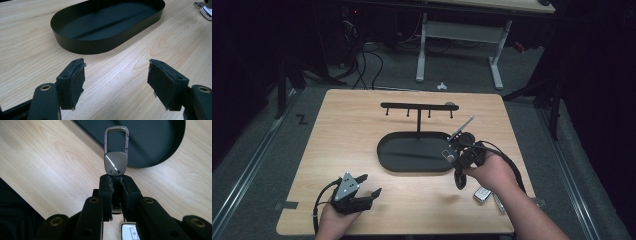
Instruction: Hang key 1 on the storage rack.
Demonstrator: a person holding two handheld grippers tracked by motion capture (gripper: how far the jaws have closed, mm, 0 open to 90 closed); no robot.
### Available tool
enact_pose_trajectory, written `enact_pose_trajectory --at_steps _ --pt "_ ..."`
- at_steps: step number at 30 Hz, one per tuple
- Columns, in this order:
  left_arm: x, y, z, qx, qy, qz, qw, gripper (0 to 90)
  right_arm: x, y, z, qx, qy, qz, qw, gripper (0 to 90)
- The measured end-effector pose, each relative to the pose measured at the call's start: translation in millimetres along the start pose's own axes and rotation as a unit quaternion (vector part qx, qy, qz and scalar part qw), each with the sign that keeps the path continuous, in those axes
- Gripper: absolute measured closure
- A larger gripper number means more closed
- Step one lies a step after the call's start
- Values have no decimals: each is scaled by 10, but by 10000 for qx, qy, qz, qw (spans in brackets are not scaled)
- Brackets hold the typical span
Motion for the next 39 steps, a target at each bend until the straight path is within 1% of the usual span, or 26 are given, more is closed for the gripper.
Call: enact_pose_trajectory --at_steps 1,2,5,6,8,9,13,14,15,17,18,19,21,23,24,25,26,29,32,33,36,37,39 --pt "0 0 0 -7 -8 0 10000 305 -37 6 -32 15 -22 67 10000 805" --pt "0 1 -3 -7 -12 -3 10000 304 -61 -5 -38 18 -63 -11 10000 805" --pt "2 5 -9 -1 2 2 10000 304 -111 6 -62 8 -80 51 10000 805" --pt "2 7 -11 -3 2 3 10000 304 -154 -2 -65 23 -115 -30 9999 805" --pt "0 11 -13 -7 -25 -33 10000 305 -194 6 -69 17 -136 5 9999 805" --pt "0 11 -13 -7 -25 -33 10000 305 -194 6 -69 17 -136 5 9999 805" --pt "3 12 -13 1 -14 -31 10000 305 -300 9 -83 18 -184 10 9998 805" --pt "3 11 -12 -2 -16 -27 10000 305 -351 6 -94 23 -205 -40 9998 805" --pt "0 10 -7 -11 -46 -30 10000 304 -368 10 -99 26 -214 -13 9998 805" --pt "2 9 -9 -4 -29 -24 10000 304 -391 11 -104 23 -224 -24 9997 805" --pt "2 8 -10 -2 -28 -21 10000 304 -437 8 -119 42 -247 -41 9997 805" --pt "2 7 -10 -1 -27 -17 10000 304 -452 18 -126 39 -242 26 9997 805" --pt "5 2 -11 13 -11 -15 10000 304 -499 9 -136 44 -282 -57 9996 805" --pt "4 0 -9 5 -23 -11 10000 304 -517 9 -143 51 -281 -42 9996 805" --pt "5 0 -12 9 -8 5 10000 304 -562 1 -155 51 -306 0 9995 805" --pt "5 1 -12 8 -10 3 10000 304 -579 -10 -159 64 -318 -29 9995 805" --pt "6 2 -13 15 -2 0 10000 305 -596 -11 -168 75 -312 12 9995 805" --pt "7 7 -10 11 -20 -15 10000 304 -639 -27 -179 69 -369 -20 9993 805" --pt "9 9 -17 24 -6 -16 10000 304 -695 -39 -204 72 -410 48 9991 805" --pt "8 9 -17 19 -11 -12 10000 304 -713 -49 -207 69 -441 25 9990 805" --pt "8 11 -17 24 -11 -17 10000 304 -769 -74 -234 83 -465 88 9988 805" --pt "8 12 -17 24 -12 -19 10000 304 -784 -80 -235 69 -506 86 9987 805" --pt "7 12 -16 23 -17 -20 10000 304 -795 -88 -242 83 -502 102 9986 805"
Point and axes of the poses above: each handheld gripper's, and its own axes: z roughly forward along the jaws, x roughly out of its underside, y roughly to its left, the point moved 8 cm from there along z, roughly forward along the jaws, and after that the axes turned 1 degree about z, right-handed, at the moved point
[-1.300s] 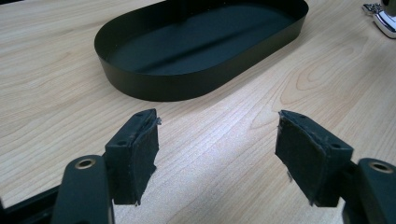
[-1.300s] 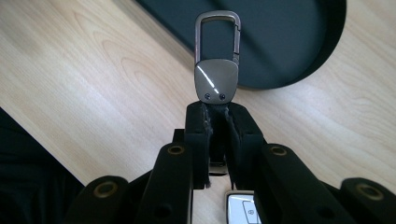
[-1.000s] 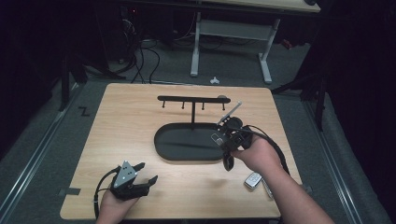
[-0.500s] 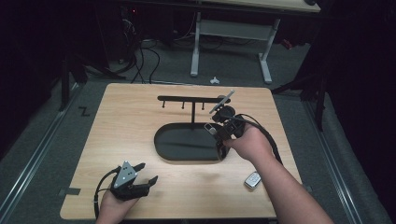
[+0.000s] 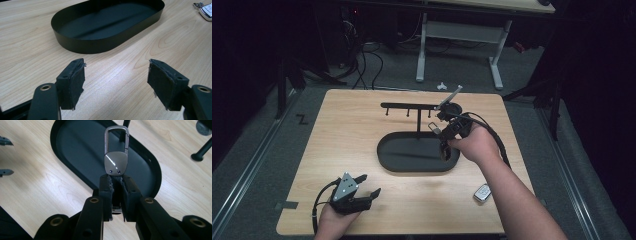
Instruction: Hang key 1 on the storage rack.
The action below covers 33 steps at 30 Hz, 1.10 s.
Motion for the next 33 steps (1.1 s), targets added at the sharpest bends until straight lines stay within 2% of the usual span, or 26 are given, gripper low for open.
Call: enact_pose_trajectory --at_steps 19,33 --pt "-1 5 -6 5 -4 4 10000 304 -264 -87 8 99 -129 56 9999 805" --pt "0 -1 -1 17 -8 -1 10000 305 -290 -144 147 228 -130 217 9994 804"
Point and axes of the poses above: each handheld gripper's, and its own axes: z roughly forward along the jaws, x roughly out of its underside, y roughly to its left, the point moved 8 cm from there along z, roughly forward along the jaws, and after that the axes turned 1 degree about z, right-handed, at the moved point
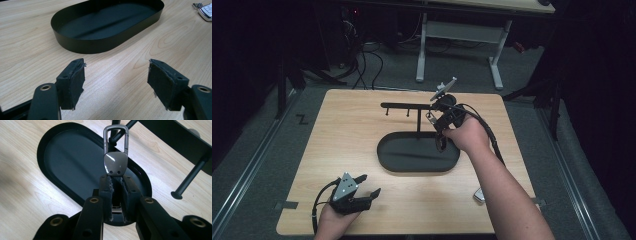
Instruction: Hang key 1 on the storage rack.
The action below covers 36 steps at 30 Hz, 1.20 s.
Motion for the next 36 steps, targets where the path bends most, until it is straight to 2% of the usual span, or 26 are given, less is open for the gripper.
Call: enact_pose_trajectory --at_steps 12,24,29,36 --pt "2 -6 7 -1 -4 5 10000 305 -47 -18 138 102 -4 9 9999 803" --pt "7 10 -13 -2 -12 -16 10000 304 -94 -39 203 164 -80 121 9998 799" --pt "8 0 -1 12 22 23 10000 305 -91 -59 237 142 -6 107 9998 798" --pt "10 6 3 0 2 -11 10000 304 -99 -67 266 153 -45 91 9998 796"
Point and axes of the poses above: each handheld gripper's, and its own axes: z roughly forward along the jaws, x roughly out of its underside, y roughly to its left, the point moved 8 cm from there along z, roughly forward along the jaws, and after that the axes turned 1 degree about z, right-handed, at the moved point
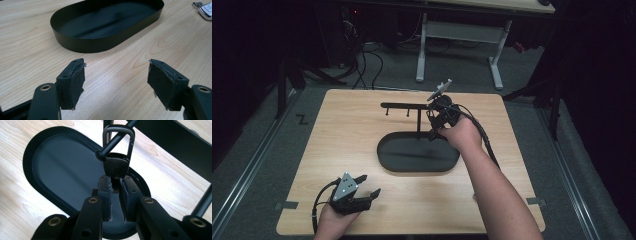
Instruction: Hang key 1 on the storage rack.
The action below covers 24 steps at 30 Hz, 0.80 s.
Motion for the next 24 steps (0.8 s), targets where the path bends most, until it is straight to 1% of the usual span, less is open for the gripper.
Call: enact_pose_trajectory --at_steps 1,2,3,4,10,11,12,15,17,18,19,20,21,22,23,24 --pt "0 1 0 0 1 3 10000 305 -1 3 8 -3 -13 -3 10000 790" --pt "1 1 0 3 5 5 10000 304 -3 13 10 -16 -59 18 10000 761" --pt "1 1 0 3 5 5 10000 305 -3 13 10 -16 -59 18 10000 761" --pt "2 1 1 14 20 4 10000 304 -4 26 -4 -71 -110 52 9999 751" --pt "4 5 6 23 28 -6 10000 304 74 48 -64 -77 -123 40 9999 732" --pt "6 5 8 31 42 -6 10000 304 103 57 -86 -72 -130 79 9999 726" --pt "2 4 14 26 22 -25 10000 304 131 52 -109 -68 -149 32 9999 717" --pt "-4 -5 21 19 7 -12 10000 305 250 44 -178 -88 -164 78 9998 706" --pt "0 -16 21 38 58 14 10000 304 318 27 -214 -78 -158 104 9998 697" --pt "0 -27 36 35 36 12 10000 305 403 -3 -256 -107 -193 156 9996 682" --pt "0 -27 36 35 36 12 10000 305 403 -3 -256 -107 -193 156 9996 682" --pt "3 -30 38 42 63 23 10000 305 446 -7 -271 -136 -186 199 9995 675" --pt "6 -34 40 54 85 31 9999 305 491 -18 -284 -134 -174 192 9996 667" --pt "7 -38 48 44 83 47 9999 305 574 -22 -304 -163 -194 199 9995 644" --pt "7 -38 48 44 83 47 9999 304 574 -22 -304 -163 -194 199 9995 644" --pt "9 -40 50 46 89 49 9999 304 651 -28 -313 -167 -185 207 9995 620"
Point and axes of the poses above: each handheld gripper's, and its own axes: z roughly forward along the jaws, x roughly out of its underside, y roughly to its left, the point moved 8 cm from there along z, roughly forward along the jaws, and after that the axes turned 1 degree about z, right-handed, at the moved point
